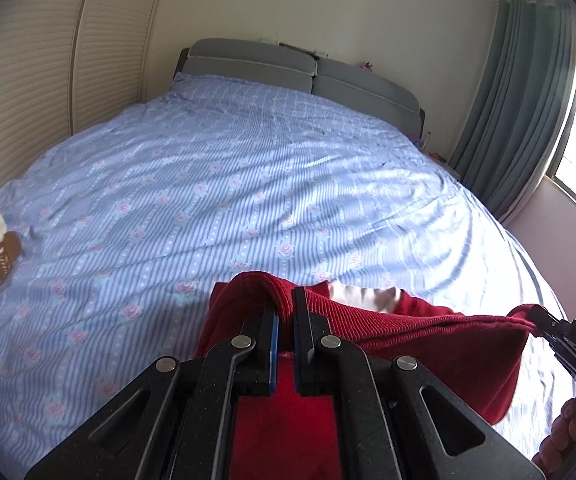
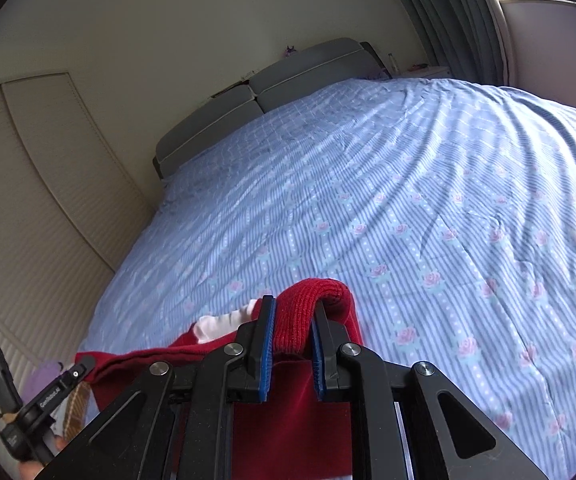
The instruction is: Fold small clothes
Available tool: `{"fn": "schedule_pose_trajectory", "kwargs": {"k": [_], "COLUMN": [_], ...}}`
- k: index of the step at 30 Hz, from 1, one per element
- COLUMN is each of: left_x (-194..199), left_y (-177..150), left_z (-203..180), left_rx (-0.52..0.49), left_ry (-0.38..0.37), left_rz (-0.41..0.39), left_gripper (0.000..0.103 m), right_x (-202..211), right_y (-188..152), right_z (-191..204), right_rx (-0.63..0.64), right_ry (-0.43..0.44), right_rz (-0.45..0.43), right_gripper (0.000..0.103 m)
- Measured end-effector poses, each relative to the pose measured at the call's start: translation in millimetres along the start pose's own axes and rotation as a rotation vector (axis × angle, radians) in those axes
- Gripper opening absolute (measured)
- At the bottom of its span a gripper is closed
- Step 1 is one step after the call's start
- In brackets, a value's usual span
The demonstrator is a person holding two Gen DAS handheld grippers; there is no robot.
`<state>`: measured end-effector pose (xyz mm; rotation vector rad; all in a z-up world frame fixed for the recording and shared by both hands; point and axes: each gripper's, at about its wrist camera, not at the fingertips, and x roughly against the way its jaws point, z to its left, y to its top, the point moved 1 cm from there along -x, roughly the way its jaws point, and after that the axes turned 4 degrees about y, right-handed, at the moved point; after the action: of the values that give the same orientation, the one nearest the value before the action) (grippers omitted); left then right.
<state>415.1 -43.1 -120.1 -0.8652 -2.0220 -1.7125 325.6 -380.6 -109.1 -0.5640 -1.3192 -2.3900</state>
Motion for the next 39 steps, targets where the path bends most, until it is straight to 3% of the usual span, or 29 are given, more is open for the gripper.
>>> {"fn": "schedule_pose_trajectory", "kwargs": {"k": [12, 20, 24, 25, 26, 27, 28, 34, 39], "left_x": [-84.9, -69.6, -49.9, -44.9, -39.3, -32.8, -29.5, -44.5, -75.4], "left_y": [-6.2, -7.6, -8.6, -9.1, -9.7, -10.2, -9.9, -2.7, 4.7], "left_z": [3.3, -1.4, -0.7, -0.6, 0.3, 1.6, 2.0, 16.5, 18.6], "left_rx": [-0.032, -0.085, -0.112, -0.121, -0.128, -0.133, -0.142, -0.141, -0.160], "left_ry": [0.050, 0.037, -0.002, 0.005, 0.011, 0.013, 0.021, 0.028, -0.042], "left_rz": [0.086, 0.073, 0.077, 0.073, 0.063, 0.046, 0.033, 0.071, 0.149], "left_gripper": [0.008, 0.011, 0.020, 0.037, 0.049, 0.065, 0.065, 0.065, 0.063], "right_x": [-101.6, -100.9, -83.7, -78.6, -73.8, -67.5, -60.2, -48.6, -69.6], "right_y": [-4.8, -4.3, -3.6, -3.8, -3.5, -3.0, -2.2, 4.6, 10.1], "right_z": [-25.0, -18.6, -11.9, -8.7, -5.2, -2.4, 0.1, 6.1, -3.4], "right_rx": [0.008, 0.086, 0.134, 0.154, 0.178, 0.201, 0.220, 0.305, 0.318], "right_ry": [-0.097, -0.109, -0.099, -0.103, -0.124, -0.146, -0.151, -0.178, -0.187], "right_rz": [0.116, 0.137, 0.120, 0.112, 0.101, 0.084, 0.062, 0.044, 0.091], "right_gripper": [0.016, 0.021, 0.028, 0.034, 0.049, 0.058, 0.065, 0.065, 0.065]}}
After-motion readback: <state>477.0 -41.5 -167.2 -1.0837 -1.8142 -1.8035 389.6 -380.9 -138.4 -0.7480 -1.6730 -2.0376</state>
